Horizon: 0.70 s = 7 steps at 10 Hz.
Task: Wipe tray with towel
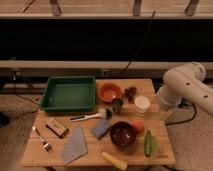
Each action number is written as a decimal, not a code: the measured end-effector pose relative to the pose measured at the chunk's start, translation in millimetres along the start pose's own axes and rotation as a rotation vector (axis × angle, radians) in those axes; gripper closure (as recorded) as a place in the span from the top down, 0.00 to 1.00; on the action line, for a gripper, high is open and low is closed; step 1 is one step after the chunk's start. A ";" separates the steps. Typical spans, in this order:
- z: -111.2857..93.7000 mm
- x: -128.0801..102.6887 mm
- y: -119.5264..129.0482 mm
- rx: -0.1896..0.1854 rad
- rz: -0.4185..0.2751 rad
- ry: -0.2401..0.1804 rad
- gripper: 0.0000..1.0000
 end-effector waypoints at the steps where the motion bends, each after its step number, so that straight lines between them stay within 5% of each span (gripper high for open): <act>1: 1.0 -24.9 -0.9 0.002 -0.045 -0.016 0.65; 7: 24.1 -176.8 -2.5 -0.014 -0.310 -0.102 0.65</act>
